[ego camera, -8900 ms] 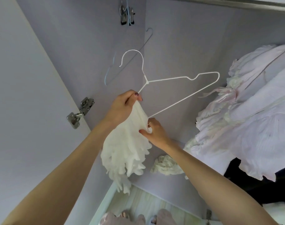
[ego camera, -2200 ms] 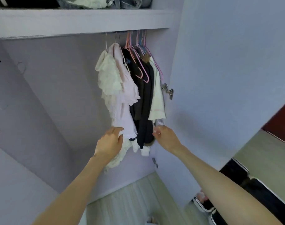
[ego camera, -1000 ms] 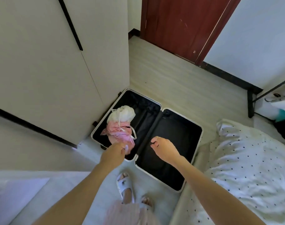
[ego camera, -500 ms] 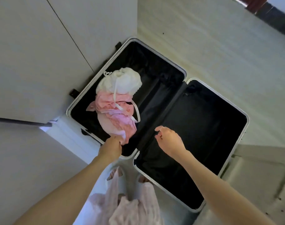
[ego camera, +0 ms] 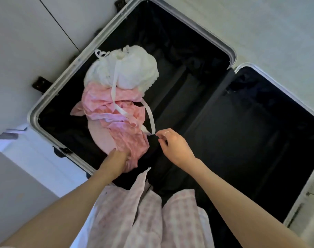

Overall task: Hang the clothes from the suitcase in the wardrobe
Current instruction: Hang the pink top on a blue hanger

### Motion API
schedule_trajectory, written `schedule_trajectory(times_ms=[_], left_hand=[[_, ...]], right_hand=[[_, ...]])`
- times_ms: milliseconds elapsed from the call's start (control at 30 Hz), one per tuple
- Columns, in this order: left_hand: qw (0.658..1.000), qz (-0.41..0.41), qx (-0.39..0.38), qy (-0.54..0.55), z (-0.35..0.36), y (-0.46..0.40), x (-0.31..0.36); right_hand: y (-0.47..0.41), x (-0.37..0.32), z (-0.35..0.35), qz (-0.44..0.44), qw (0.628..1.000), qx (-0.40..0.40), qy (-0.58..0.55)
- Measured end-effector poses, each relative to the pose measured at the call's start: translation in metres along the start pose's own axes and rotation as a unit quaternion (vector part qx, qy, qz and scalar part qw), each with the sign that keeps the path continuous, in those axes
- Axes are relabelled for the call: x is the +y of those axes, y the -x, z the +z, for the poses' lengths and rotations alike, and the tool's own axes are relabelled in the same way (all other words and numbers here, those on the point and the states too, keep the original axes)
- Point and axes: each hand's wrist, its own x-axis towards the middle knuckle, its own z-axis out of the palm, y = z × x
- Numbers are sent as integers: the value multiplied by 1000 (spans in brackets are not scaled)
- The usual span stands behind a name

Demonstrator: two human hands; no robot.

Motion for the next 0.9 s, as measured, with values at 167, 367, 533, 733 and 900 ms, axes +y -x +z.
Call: schedule_trajectory(times_ms=[167, 367, 533, 733, 900], left_hand=[[971, -56, 81, 217, -55, 66, 30], [917, -86, 193, 338, -165, 183, 89], [873, -72, 272, 399, -256, 281, 134], [844, -35, 308, 437, -342, 412, 183], [846, -12, 316, 430, -359, 499, 204]], right_hand=[[43, -41, -46, 41, 999, -19, -28], [124, -118, -139, 58, 997, -45, -37], [188, -186, -218, 39, 998, -52, -17], [267, -273, -304, 17, 999, -33, -32], [319, -319, -336, -11, 994, -22, -107]])
